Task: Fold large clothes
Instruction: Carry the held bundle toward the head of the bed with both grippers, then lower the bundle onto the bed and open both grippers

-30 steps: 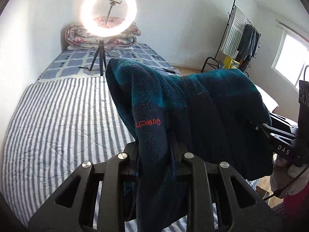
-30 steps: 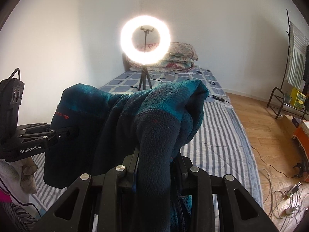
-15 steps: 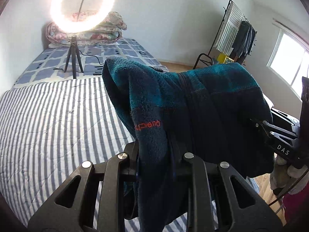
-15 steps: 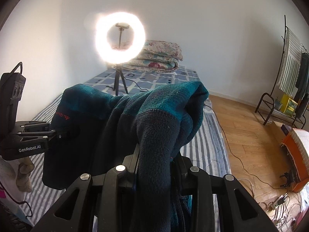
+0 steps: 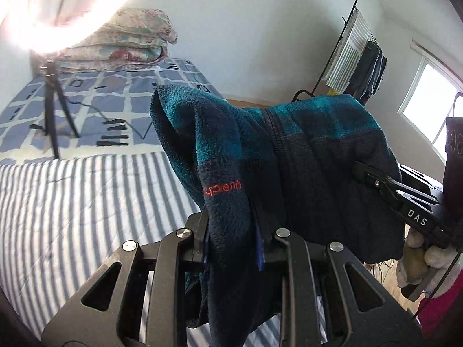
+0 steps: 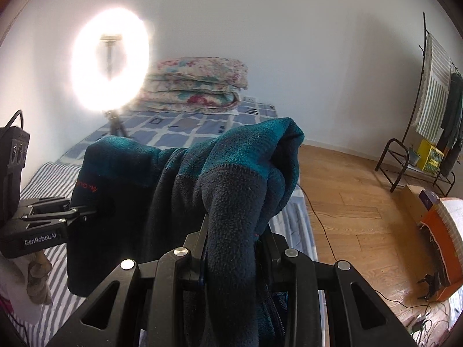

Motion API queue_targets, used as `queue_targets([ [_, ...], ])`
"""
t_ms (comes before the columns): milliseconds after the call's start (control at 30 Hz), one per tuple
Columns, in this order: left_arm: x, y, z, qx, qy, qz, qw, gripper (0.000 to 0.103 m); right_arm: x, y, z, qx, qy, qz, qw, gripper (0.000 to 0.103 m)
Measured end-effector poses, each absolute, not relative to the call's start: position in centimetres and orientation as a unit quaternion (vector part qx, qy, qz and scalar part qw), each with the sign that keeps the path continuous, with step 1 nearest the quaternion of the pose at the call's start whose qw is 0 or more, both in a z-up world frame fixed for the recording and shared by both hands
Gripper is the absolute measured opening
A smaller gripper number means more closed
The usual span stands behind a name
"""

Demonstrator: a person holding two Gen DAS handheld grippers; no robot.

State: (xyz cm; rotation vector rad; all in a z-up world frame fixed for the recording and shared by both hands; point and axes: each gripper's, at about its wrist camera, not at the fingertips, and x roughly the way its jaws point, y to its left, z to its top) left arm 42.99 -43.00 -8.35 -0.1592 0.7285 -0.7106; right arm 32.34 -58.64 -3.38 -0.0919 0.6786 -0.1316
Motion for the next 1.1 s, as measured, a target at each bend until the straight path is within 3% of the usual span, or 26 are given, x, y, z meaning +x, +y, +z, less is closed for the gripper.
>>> queue_targets([
  [567, 53.3, -50.3, -16.7, -0.058, 0.391, -0.312, 0.864, 0.021, 46.5, -71.0, -12.6, -0.011, 0.412, -0.076, 0.908, 0.029],
  [667, 55.4, -49.4, -18.9, -0.079, 0.422, -0.293, 0.854, 0.022, 47.4, -73.5, -15.2, -0.025, 0.449, -0.124, 0.885, 0.041],
  [867, 55.7, -49.2, -20.0, -0.057, 0.416, -0.288, 0.861, 0.028, 47.4, -74.1, -16.3, -0.04, 0.45, -0.152, 0.879, 0.045],
  [933, 55.4, -49.2, -19.8, -0.052, 0.414, -0.283, 0.864, 0.028, 47.5, -74.4, -16.2, -0.042, 0.45, -0.167, 0.876, 0.057],
  [1100, 53.5, -49.2, -18.3, -0.021, 0.39, -0.262, 0.882, 0.028, 46.0, -74.5, -14.9, -0.03, 0.432, -0.191, 0.881, 0.057],
])
